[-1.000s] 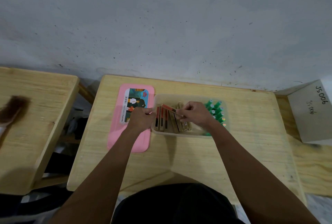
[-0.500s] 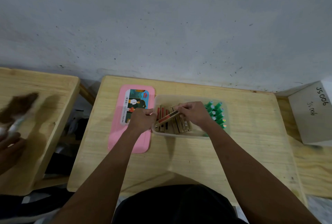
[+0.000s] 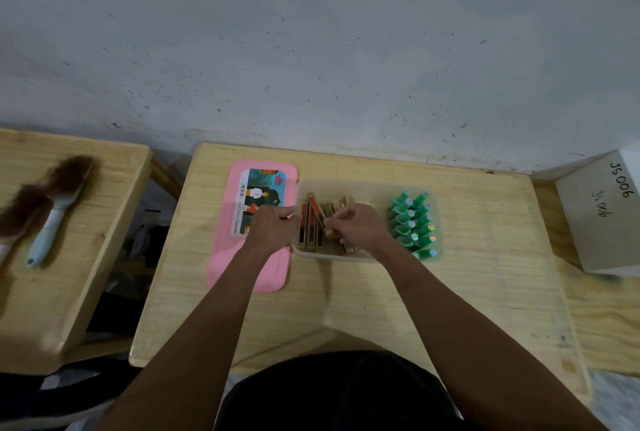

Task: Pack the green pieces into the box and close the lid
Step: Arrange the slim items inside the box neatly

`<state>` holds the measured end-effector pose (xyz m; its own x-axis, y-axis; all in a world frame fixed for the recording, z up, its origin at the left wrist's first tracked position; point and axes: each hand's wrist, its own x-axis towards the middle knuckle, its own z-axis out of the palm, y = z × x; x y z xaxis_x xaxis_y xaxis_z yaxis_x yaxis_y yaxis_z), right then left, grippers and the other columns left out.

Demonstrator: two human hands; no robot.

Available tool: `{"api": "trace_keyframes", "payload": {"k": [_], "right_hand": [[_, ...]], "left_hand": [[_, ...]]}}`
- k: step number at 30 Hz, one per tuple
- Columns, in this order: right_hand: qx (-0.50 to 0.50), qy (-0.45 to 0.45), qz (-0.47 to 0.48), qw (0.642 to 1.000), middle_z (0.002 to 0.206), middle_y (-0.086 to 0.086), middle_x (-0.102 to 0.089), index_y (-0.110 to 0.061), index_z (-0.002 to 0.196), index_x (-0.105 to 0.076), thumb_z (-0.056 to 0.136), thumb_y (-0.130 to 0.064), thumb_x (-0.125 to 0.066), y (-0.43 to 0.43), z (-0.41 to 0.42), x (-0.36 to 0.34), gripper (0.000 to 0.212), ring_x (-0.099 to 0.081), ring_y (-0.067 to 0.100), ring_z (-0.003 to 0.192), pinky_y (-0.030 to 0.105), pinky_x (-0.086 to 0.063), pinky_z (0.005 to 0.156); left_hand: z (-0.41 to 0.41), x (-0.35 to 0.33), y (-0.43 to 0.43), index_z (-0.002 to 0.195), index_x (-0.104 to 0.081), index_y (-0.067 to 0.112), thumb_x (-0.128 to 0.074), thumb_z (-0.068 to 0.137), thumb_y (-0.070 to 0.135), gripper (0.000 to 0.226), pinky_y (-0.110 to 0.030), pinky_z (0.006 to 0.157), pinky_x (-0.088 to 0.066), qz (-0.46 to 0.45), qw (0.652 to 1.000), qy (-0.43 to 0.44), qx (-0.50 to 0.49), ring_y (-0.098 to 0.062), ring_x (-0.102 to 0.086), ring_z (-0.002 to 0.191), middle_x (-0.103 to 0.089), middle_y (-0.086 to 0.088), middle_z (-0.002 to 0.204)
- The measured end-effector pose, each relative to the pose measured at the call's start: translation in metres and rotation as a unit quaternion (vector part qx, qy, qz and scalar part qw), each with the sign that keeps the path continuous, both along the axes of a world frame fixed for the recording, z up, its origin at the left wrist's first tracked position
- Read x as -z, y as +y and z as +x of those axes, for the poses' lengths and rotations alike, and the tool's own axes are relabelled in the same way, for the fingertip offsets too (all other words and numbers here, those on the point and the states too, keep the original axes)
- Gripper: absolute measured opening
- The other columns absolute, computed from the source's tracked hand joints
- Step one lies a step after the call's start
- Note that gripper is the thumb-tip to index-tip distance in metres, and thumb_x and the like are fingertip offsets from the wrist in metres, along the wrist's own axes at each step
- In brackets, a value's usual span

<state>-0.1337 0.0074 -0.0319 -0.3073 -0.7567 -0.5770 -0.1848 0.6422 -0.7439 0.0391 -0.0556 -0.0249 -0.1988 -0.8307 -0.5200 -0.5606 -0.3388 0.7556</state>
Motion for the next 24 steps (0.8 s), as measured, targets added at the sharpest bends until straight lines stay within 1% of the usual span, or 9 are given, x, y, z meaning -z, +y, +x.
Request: {"api": "trace_keyframes", "payload": {"k": [3, 5, 7, 12, 15, 17, 20, 22, 24], "right_hand": [[-0.079, 0.047, 0.006, 0.996, 0.096, 0.004, -0.071, -0.017, 0.098, -0.066, 0.081, -0.023, -0.077, -0.009, 0.016, 0.008, 0.022, -0.069, 0.022, 0.089, 0.038, -0.057, 0.081], [-0.113, 0.075, 0.003, 0.991, 0.091, 0.004, -0.072, -0.016, 0.096, -0.070, 0.081, -0.018, -0.076, -0.015, 0.024, 0.010, 0.017, -0.069, 0.023, 0.087, 0.043, -0.057, 0.083], [-0.140, 0.098, 0.001, 0.985, 0.089, 0.006, -0.074, -0.016, 0.093, -0.074, 0.081, -0.017, -0.073, -0.019, 0.030, 0.013, 0.012, -0.069, 0.024, 0.084, 0.044, -0.057, 0.082], [-0.160, 0.128, 0.003, 0.979, 0.098, 0.009, -0.073, -0.011, 0.102, -0.073, 0.086, -0.024, -0.070, -0.020, 0.037, 0.019, 0.021, -0.067, 0.024, 0.086, 0.040, -0.056, 0.079], [-0.191, 0.130, -0.004, 0.973, 0.097, 0.010, -0.073, -0.008, 0.103, -0.074, 0.088, -0.024, -0.068, -0.020, 0.034, 0.020, 0.023, -0.068, 0.025, 0.085, 0.041, -0.055, 0.081], [-0.171, 0.118, -0.015, 0.978, 0.097, 0.008, -0.073, -0.012, 0.106, -0.073, 0.086, -0.022, -0.070, -0.019, 0.034, 0.021, 0.023, -0.068, 0.023, 0.083, 0.044, -0.055, 0.083], [-0.164, 0.117, -0.029, 0.979, 0.098, 0.008, -0.074, -0.015, 0.109, -0.073, 0.087, -0.017, -0.068, -0.019, 0.034, 0.019, 0.022, -0.065, 0.017, 0.077, 0.038, -0.056, 0.081], [-0.193, 0.112, -0.022, 0.974, 0.103, 0.007, -0.074, -0.016, 0.109, -0.073, 0.090, -0.016, -0.064, -0.019, 0.032, 0.015, 0.021, -0.064, 0.016, 0.079, 0.034, -0.055, 0.080], [-0.177, 0.125, -0.021, 0.976, 0.108, 0.000, -0.073, -0.022, 0.112, -0.072, 0.092, -0.022, -0.061, -0.017, 0.027, 0.008, 0.022, -0.064, 0.011, 0.085, 0.033, -0.055, 0.082]], "left_hand": [[-0.001, 0.000, 0.001, 0.125, -0.061, 0.004, -0.063, 0.090, 0.017, 0.037, -0.046, 0.081, -0.059, -0.004, 1.000, 0.001, 0.002, -0.028, -0.067, 0.094, -0.068, -0.014, 0.112], [-0.001, 0.000, 0.001, 0.124, -0.061, 0.003, -0.063, 0.090, 0.015, 0.037, -0.046, 0.079, -0.059, 0.002, 1.000, 0.005, -0.002, -0.029, -0.068, 0.089, -0.068, -0.012, 0.106], [-0.001, 0.000, 0.000, 0.124, -0.061, 0.004, -0.063, 0.089, 0.016, 0.037, -0.047, 0.079, -0.059, 0.007, 1.000, 0.006, -0.005, -0.030, -0.068, 0.091, -0.068, -0.013, 0.108], [0.001, 0.002, -0.001, 0.124, -0.061, 0.005, -0.065, 0.088, 0.019, 0.039, -0.048, 0.090, -0.055, 0.006, 1.000, 0.004, -0.004, -0.032, -0.061, 0.111, -0.065, -0.017, 0.122], [0.001, 0.002, -0.001, 0.125, -0.061, 0.003, -0.064, 0.089, 0.018, 0.039, -0.048, 0.086, -0.057, 0.003, 1.000, 0.007, -0.001, -0.031, -0.065, 0.103, -0.067, -0.018, 0.116], [0.000, 0.002, -0.001, 0.125, -0.060, 0.003, -0.063, 0.090, 0.017, 0.038, -0.047, 0.082, -0.059, -0.001, 1.000, 0.004, 0.003, -0.030, -0.067, 0.095, -0.068, -0.018, 0.110], [-0.001, 0.003, -0.001, 0.126, -0.060, 0.003, -0.063, 0.090, 0.017, 0.038, -0.046, 0.081, -0.059, -0.004, 1.000, 0.002, 0.004, -0.030, -0.066, 0.097, -0.067, -0.018, 0.114], [-0.001, 0.003, -0.001, 0.126, -0.060, 0.003, -0.063, 0.090, 0.018, 0.039, -0.046, 0.081, -0.059, -0.005, 1.000, -0.001, 0.005, -0.029, -0.065, 0.099, -0.066, -0.018, 0.117], [-0.001, 0.005, -0.001, 0.126, -0.060, 0.004, -0.063, 0.090, 0.018, 0.038, -0.045, 0.081, -0.059, -0.001, 1.000, -0.001, 0.003, -0.028, -0.065, 0.098, -0.066, -0.017, 0.115]]}}
